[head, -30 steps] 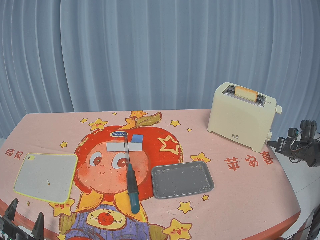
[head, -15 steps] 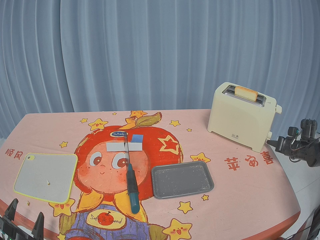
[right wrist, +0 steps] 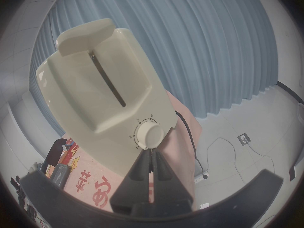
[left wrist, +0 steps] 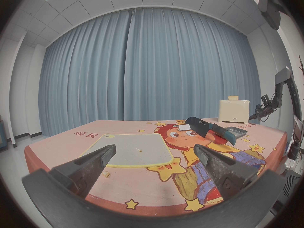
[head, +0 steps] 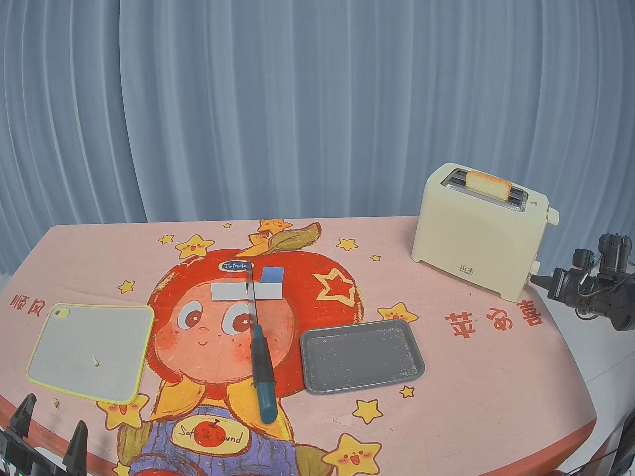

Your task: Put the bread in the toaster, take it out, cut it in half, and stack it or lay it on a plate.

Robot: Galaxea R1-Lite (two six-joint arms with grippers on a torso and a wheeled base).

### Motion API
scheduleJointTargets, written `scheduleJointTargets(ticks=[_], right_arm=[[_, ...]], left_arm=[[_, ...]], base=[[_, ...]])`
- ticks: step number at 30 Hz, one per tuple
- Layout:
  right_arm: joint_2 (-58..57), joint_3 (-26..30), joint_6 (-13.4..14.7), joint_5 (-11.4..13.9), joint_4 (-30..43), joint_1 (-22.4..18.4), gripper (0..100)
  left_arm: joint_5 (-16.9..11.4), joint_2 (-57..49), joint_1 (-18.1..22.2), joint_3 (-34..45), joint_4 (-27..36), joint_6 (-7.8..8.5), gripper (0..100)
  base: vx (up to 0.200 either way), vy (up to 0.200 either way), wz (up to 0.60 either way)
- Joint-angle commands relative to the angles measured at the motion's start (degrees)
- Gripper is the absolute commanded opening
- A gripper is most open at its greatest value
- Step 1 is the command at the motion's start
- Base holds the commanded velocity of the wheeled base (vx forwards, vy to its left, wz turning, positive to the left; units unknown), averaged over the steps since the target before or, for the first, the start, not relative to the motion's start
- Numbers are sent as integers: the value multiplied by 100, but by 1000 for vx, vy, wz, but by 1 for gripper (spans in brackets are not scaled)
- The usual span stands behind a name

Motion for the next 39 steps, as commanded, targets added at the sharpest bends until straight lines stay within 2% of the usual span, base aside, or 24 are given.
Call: scheduleJointTargets(ticks=[1, 33, 37, 39], right_arm=[[-101, 14, 13, 1, -11, 33, 0], [-400, 102, 22, 1, -11, 112, 0], [-857, 207, 92, 1, 7, 244, 0], [-1173, 269, 250, 1, 15, 323, 0]], left_arm=[[1, 7, 2, 92, 0, 2, 100], [1, 7, 2, 92, 0, 2, 100], [1, 7, 2, 92, 0, 2, 100], [1, 7, 2, 92, 0, 2, 100]], base=[[0, 0, 0], [0, 0, 0], [0, 0, 0], [0, 0, 0]])
